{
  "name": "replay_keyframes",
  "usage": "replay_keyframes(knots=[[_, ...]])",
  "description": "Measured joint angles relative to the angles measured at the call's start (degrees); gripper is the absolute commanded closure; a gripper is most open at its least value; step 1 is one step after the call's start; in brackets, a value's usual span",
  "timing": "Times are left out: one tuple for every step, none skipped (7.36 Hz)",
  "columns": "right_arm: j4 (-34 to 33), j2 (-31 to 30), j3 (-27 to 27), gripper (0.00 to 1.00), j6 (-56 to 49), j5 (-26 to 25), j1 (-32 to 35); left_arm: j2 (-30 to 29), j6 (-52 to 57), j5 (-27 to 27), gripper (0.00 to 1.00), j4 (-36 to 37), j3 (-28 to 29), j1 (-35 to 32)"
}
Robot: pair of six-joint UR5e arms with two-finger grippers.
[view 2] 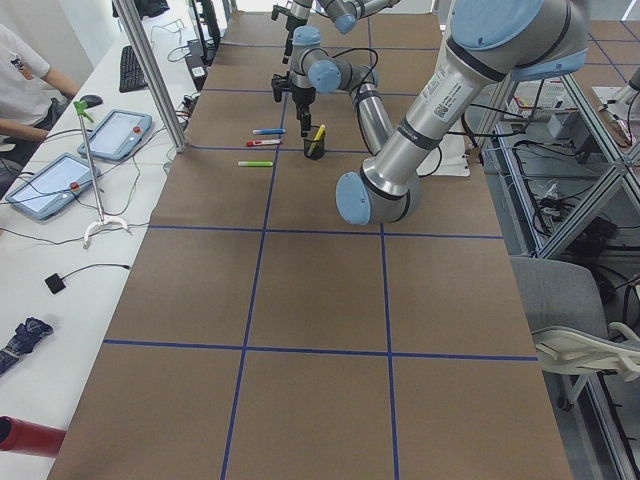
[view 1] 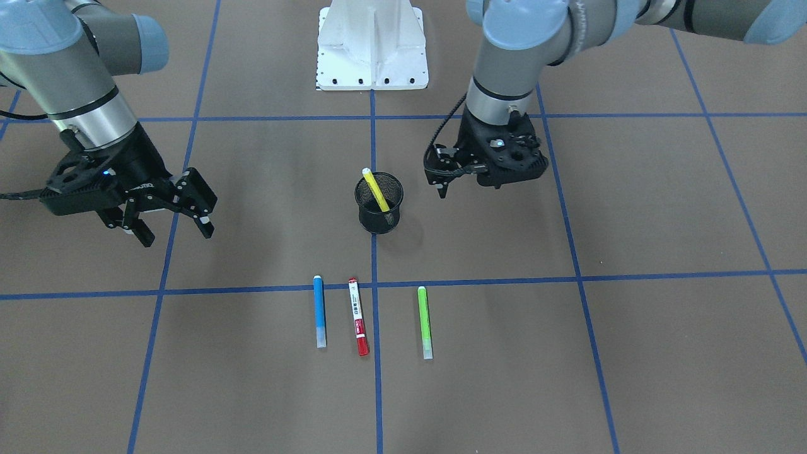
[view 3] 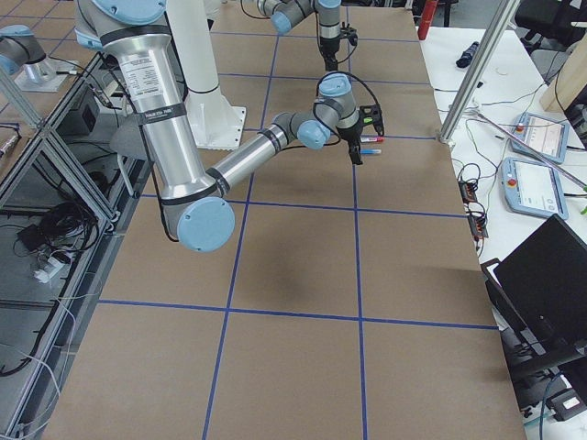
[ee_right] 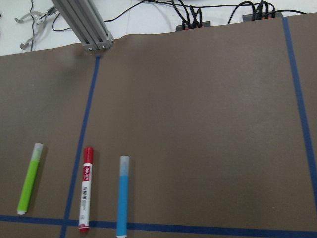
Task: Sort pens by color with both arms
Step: 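Withdraw the right gripper while the left gripper moves toward the cup, then lower the left gripper into the cup and grasp the yellow highlighter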
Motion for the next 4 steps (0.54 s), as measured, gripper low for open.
replay_keyframes(knots=[[0.0, -2.0, -0.1, 0.02, -2.7, 0.8, 1.1, -5.0, -3.3, 1.4, 0.03, 1.6, 4.7, 1.9], [0.1, -3.2, -0.3, 0.02, -4.5, 1.6, 2.0, -9.3, -5.9, 2.7, 0.06, 2.3, 9.8, 3.5], [0.1, -3.8, -0.4, 0.02, -5.4, 2.1, 2.6, -11.9, -7.8, 4.0, 0.11, 2.5, 13.7, 4.9], [0.1, -4.2, -0.4, 0.02, -5.8, 2.2, 2.8, -13.0, -9.3, 5.7, 0.16, 2.5, 16.1, 6.4]])
